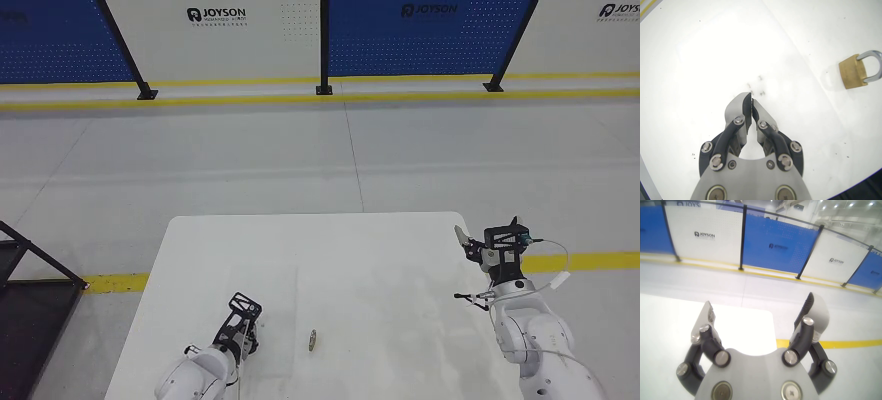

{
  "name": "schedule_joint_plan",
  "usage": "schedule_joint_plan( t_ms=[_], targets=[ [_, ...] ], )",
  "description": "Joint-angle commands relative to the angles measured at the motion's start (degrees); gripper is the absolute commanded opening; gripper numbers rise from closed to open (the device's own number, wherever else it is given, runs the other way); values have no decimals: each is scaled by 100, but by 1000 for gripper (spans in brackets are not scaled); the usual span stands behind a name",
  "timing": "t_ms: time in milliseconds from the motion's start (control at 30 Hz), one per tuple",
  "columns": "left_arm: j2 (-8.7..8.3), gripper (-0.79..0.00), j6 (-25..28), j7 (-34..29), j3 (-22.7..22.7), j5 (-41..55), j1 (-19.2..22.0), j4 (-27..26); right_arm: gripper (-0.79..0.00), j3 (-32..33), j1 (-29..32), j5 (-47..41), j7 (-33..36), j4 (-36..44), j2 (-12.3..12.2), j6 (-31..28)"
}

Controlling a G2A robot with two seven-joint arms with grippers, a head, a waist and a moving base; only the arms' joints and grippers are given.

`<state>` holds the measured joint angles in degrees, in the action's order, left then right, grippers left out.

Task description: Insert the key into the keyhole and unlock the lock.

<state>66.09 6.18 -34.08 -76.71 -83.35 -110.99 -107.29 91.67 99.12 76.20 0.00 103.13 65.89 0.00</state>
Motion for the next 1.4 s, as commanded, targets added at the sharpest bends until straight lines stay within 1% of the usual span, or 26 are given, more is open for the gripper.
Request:
schedule_joint_plan(
  t_ms=[0, 267, 333, 433, 500, 567, 633, 700, 833, 900, 933, 1000, 1067, 1100, 1233, 1367],
  targets=[
    [-6, -785, -1, 23, -35, 24, -53, -84, 0, 0, 0, 0, 0, 0, 0, 0],
    [-48, -785, 119, 140, -315, 212, -392, -455, 0, 0, 0, 0, 0, 0, 0, 0],
    [-62, -785, 212, 253, -427, 344, -515, -605, 0, 0, 0, 0, 0, 0, 0, 0],
    [-86, -785, 396, 615, -662, 642, -792, -907, 0, 0, 0, 0, 0, 0, 0, 0],
    [-104, -785, 587, 1157, -875, 879, -1085, -1160, 0, 0, 0, 0, 0, 0, 0, 0],
    [-122, -785, 896, 1759, -1088, 1164, -1397, -1299, 0, 0, 0, 0, 0, 0, 0, 0],
    [-140, -785, 1140, 2295, -1288, 1236, -1655, -1362, 0, 0, 0, 0, 0, 0, 0, 0],
    [-160, -785, 1463, 2965, -1481, 1194, -1948, -1392, 0, 0, 0, 0, 0, 0, 0, 0],
    [-195, -785, 2117, 4163, -1813, 1175, -2366, -1250, 0, 0, 0, 0, 0, 0, 0, 0],
    [-208, -785, 2455, 4627, -1890, 1146, -2366, -1048, 0, -4, 6, 14, 10, -12, 0, -11],
    [-212, -785, 2579, 4823, -1937, 1145, -2366, -948, 0, -24, 38, 162, 44, -43, -5, -38],
    [-228, -785, 2898, 5167, -2010, 1049, -2366, -746, 0, -187, 135, 811, 220, -79, -14, 4],
    [-245, -785, 3226, 5535, -2098, 1077, -2366, -532, 0, -598, 286, 1216, 330, -14, 5, -123],
    [-249, -785, 3284, 5618, -2124, 1076, -2364, -484, 0, -705, 339, 1330, 335, 10, 9, -172],
    [-251, -785, 3311, 5665, -2135, 1075, -2359, -464, 0, -1513, 803, 2079, 317, 260, 28, -595],
    [-251, -785, 3311, 5665, -2135, 1075, -2359, -464, 0, -2214, 965, 2620, 432, 381, 55, -943]
  ],
)
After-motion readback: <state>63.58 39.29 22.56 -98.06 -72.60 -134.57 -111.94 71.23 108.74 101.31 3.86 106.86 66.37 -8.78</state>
